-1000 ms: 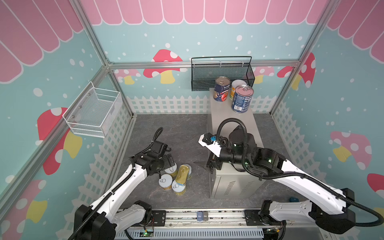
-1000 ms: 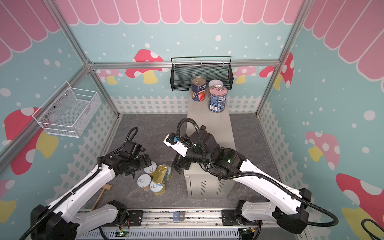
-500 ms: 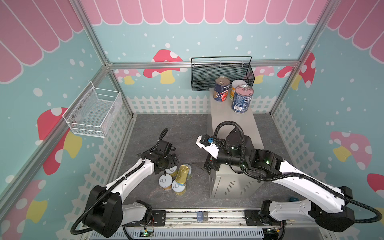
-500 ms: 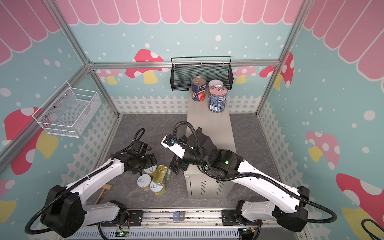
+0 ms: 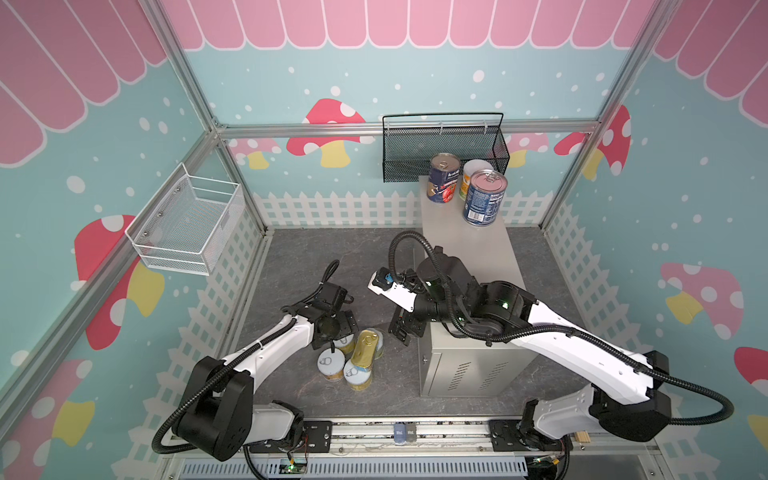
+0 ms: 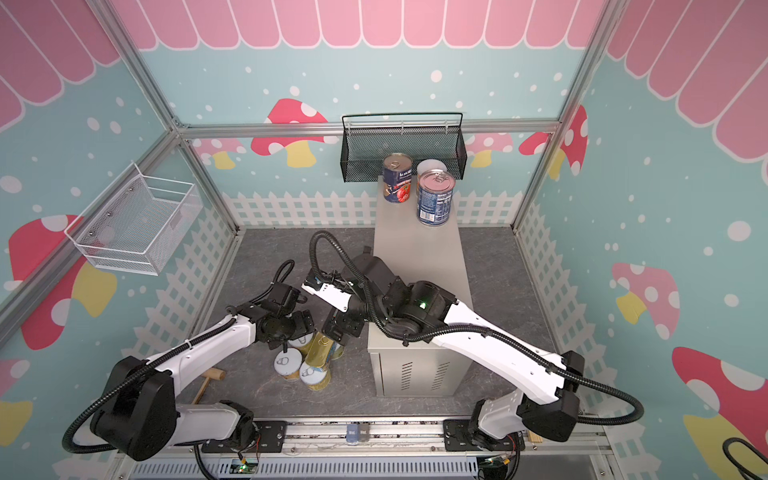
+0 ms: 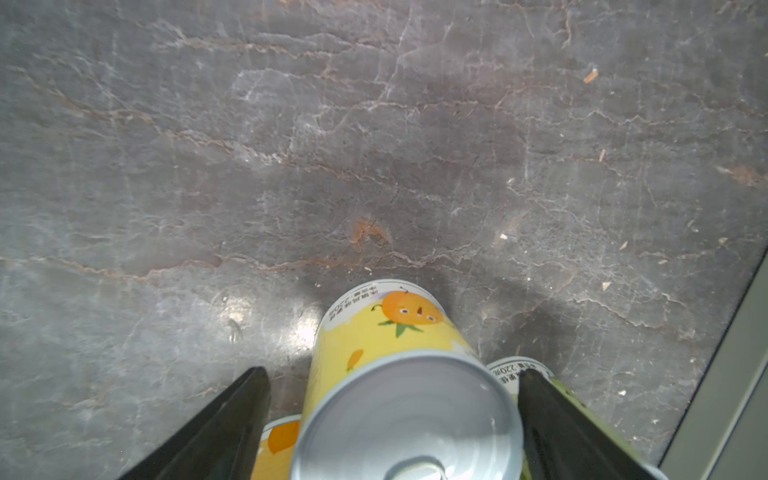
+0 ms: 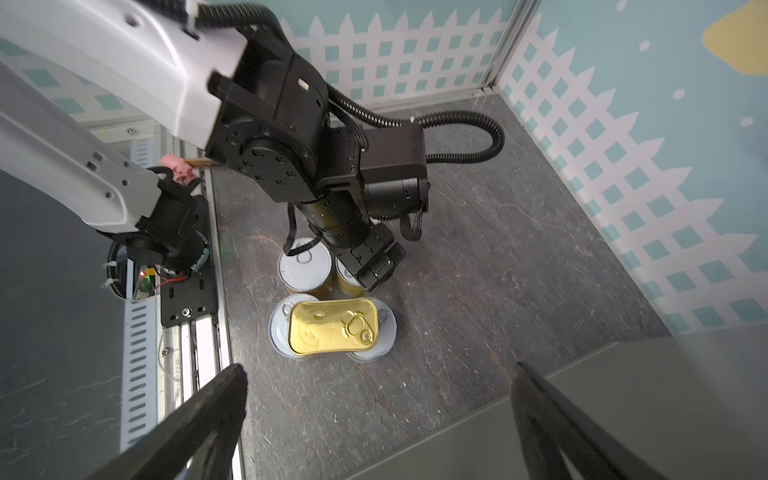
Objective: Place and organize the canned foods onto the counter
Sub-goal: 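Close the left gripper around the yellow fruit-printed can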
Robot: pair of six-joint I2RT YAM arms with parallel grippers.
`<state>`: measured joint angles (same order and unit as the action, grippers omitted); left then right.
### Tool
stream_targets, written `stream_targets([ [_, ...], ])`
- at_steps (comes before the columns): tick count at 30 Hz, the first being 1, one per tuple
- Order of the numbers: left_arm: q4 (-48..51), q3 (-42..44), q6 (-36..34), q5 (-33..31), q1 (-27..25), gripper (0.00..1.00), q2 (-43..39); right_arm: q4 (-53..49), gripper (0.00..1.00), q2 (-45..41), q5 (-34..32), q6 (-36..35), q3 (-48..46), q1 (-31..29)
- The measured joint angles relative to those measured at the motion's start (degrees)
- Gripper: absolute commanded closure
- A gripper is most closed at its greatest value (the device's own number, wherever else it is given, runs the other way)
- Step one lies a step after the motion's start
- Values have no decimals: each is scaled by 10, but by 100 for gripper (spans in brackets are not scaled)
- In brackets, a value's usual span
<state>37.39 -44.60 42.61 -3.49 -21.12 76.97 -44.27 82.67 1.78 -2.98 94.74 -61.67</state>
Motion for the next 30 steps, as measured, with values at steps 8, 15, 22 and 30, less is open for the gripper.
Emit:
stream_targets([
  [8, -11, 0, -3, -6, 0, 8, 20, -93, 1, 41, -24, -11, 67, -9],
  [15, -13, 4, -3, -18, 0, 13, 19, -117, 1, 46, -38, -22, 80, -11],
  [22, -8, 18, 1, -45, 0, 14, -2, -126, 1, 51, -43, -30, 88, -11],
  [30, 3, 18, 1, -46, 0, 9, -5, -132, 1, 53, -51, -37, 92, -11],
])
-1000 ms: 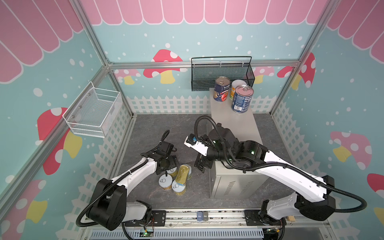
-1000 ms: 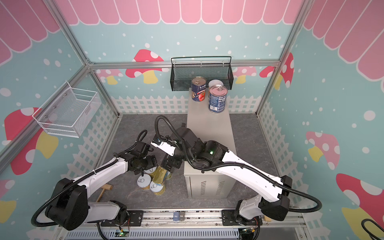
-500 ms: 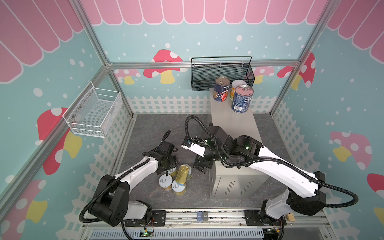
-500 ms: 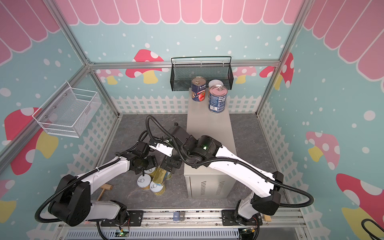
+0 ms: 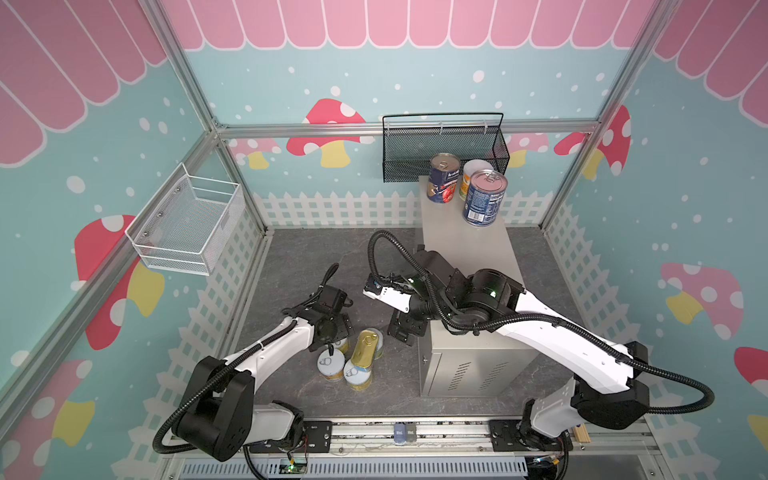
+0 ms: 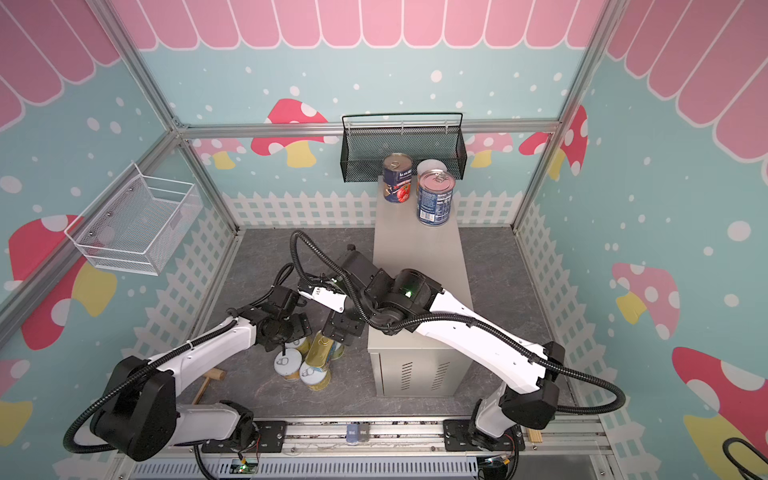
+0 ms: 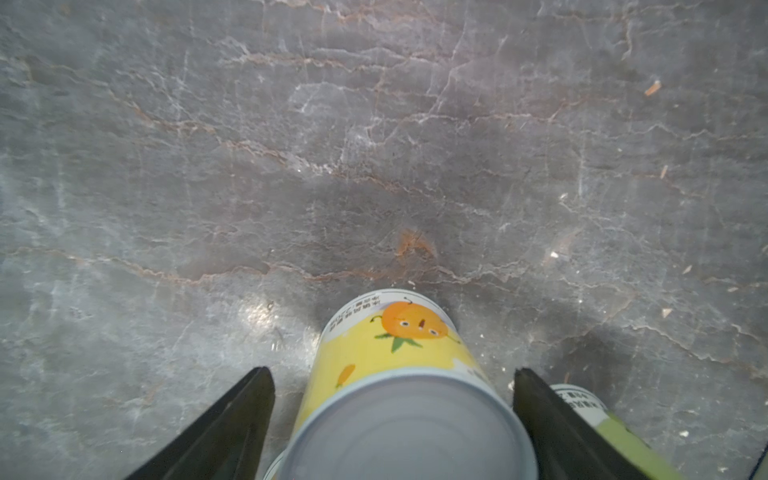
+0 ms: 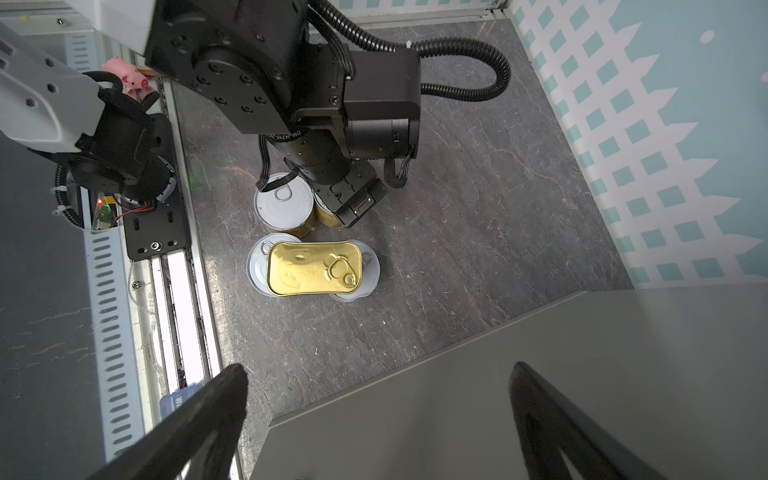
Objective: Place and organize the canned foods onto the counter
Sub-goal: 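Close the left gripper around the yellow fruit-printed can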
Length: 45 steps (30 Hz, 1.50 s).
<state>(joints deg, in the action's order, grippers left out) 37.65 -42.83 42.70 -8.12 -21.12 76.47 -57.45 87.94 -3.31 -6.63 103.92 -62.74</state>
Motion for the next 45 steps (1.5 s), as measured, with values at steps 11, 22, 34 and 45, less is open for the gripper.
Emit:
stream_targets([
  [11, 31, -2, -16, 28, 0, 9, -26, 3, 1, 0, -11, -4, 0, 0],
  [22, 55, -17, -50, 43, 0, 13, -12, 4, 1, 0, -12, -6, 0, 0],
  [34, 63, -38, -81, 38, 0, 21, 23, 14, 1, 1, -12, -9, -9, 0],
  [45, 97, -70, -100, 19, 0, 49, 15, 28, 1, 0, -11, -15, -20, 0],
])
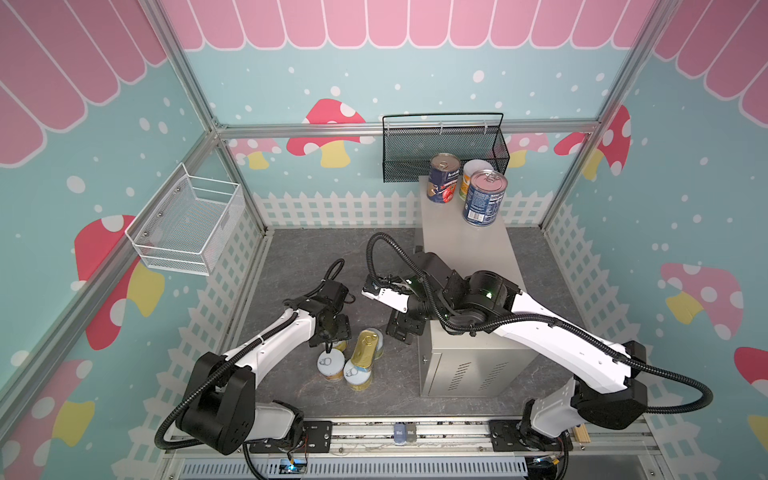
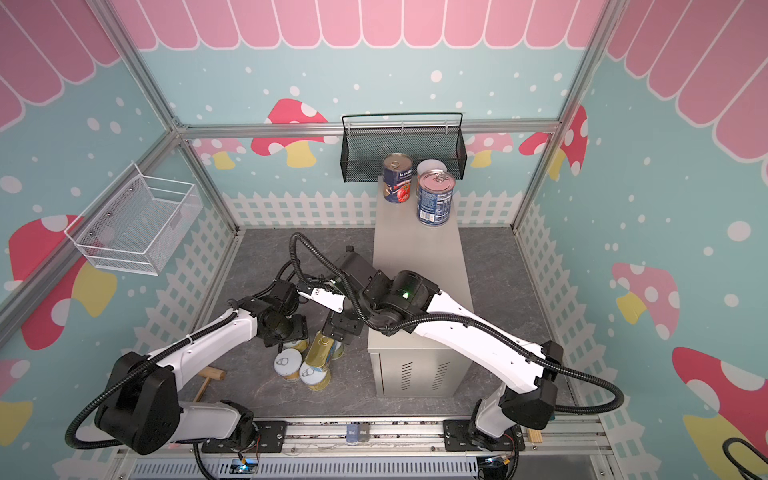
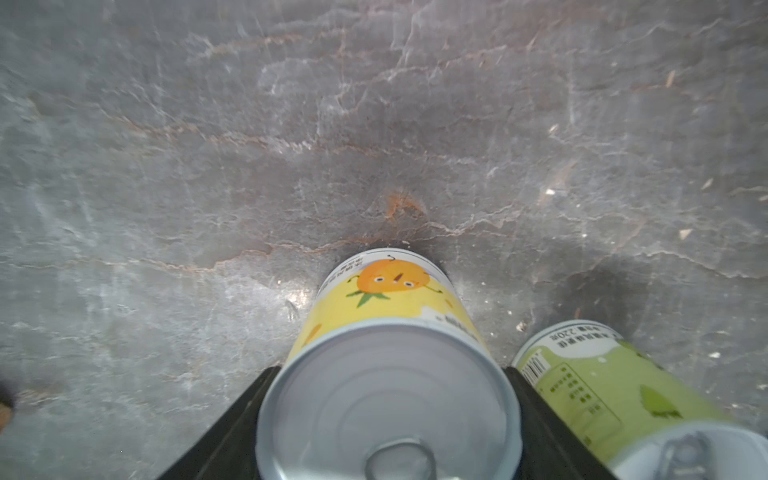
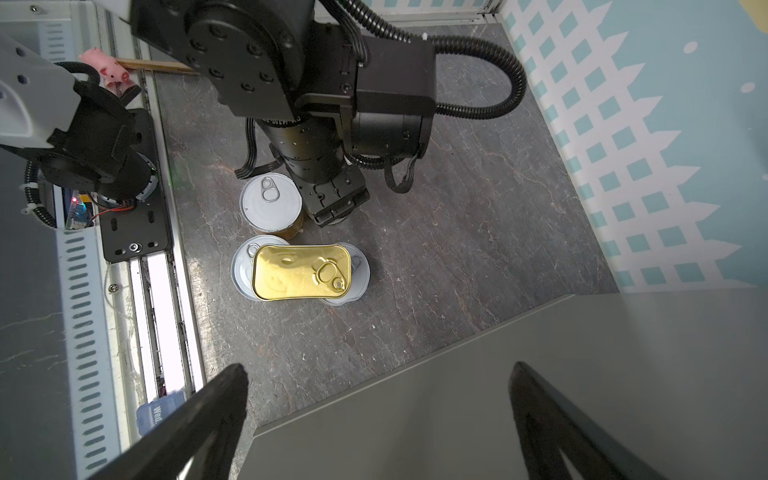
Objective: Place and organize the canned foods onto the counter
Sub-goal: 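Close the left gripper around the yellow fruit-printed can, then lift the yellow can with left gripper while right gripper reaches toward it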
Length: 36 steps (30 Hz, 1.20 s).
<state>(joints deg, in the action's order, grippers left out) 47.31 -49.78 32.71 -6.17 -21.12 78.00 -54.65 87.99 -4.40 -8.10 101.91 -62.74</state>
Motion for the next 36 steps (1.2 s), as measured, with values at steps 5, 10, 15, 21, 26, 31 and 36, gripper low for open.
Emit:
stream_targets([
  [5, 24, -45, -17, -16, 0, 56, -23, 9, 1, -2, 3, -2, -7, 0],
  [10, 57, -106, -46, -25, 0, 57, -45, 29, 1, -18, 10, -8, -27, 0],
  [15, 93, -168, -86, -28, 5, 62, -70, 55, 0, -47, 15, -13, -43, 0],
  [21, 127, -249, -139, 12, 19, 70, -75, 86, 1, -77, 4, -12, -43, 0],
  [26, 145, -315, -170, 58, 19, 74, -85, 92, 1, -90, -31, 1, -43, 0],
  [31, 158, -394, -198, 142, 19, 77, -82, 102, 1, -130, -75, 31, -43, 0],
  [36, 172, -464, -215, 211, 5, 76, -65, 106, 1, -190, -110, 55, -44, 0],
])
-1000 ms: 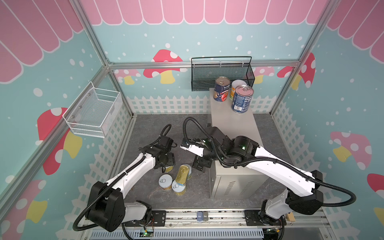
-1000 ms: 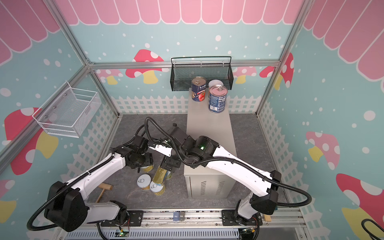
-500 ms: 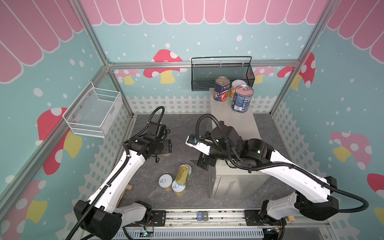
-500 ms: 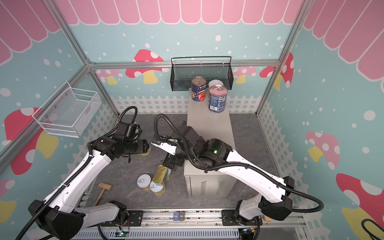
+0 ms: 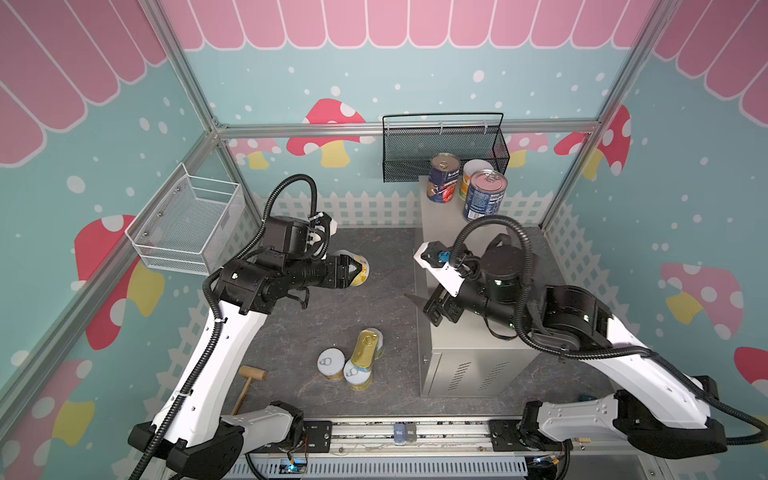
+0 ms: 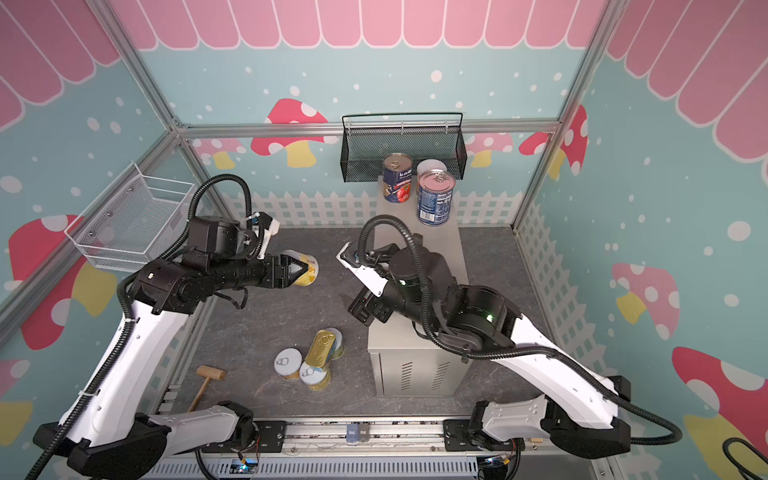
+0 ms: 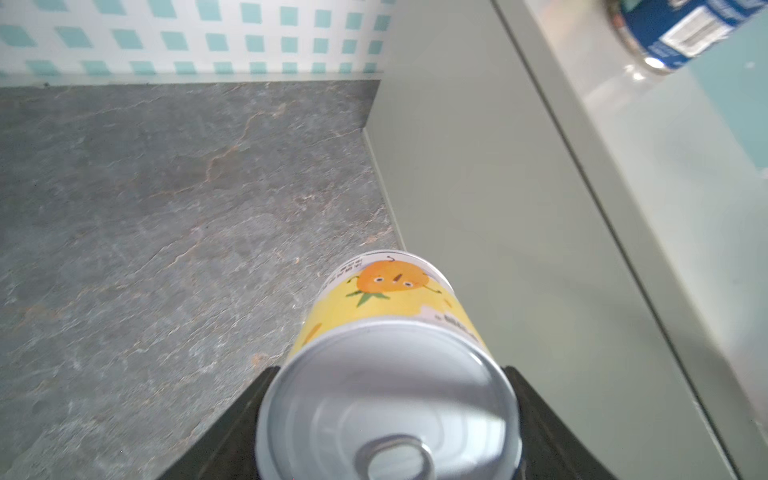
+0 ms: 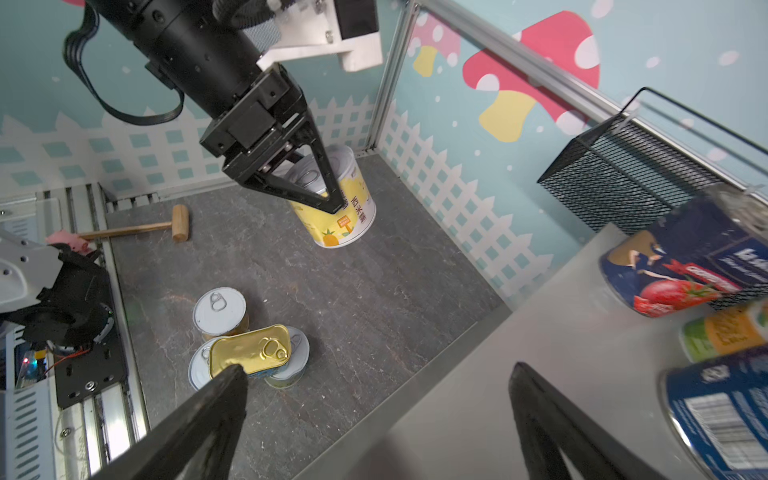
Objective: Place and organize the canned foods onto the counter
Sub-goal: 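Lift the yellow can with left gripper while right gripper reaches toward it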
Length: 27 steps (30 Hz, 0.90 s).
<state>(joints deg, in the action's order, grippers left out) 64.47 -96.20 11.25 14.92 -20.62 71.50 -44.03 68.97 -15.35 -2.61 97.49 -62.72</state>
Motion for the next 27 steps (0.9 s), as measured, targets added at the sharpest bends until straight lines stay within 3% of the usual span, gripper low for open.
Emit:
stream_targets([
  [15, 33, -205, -26, 12, -165, 75, 131, -50, 1, -114, -48, 67, -72, 0],
  [27, 99, -349, -42, -19, -231, 73, 246, -76, 1, -153, -30, 72, -106, 0],
])
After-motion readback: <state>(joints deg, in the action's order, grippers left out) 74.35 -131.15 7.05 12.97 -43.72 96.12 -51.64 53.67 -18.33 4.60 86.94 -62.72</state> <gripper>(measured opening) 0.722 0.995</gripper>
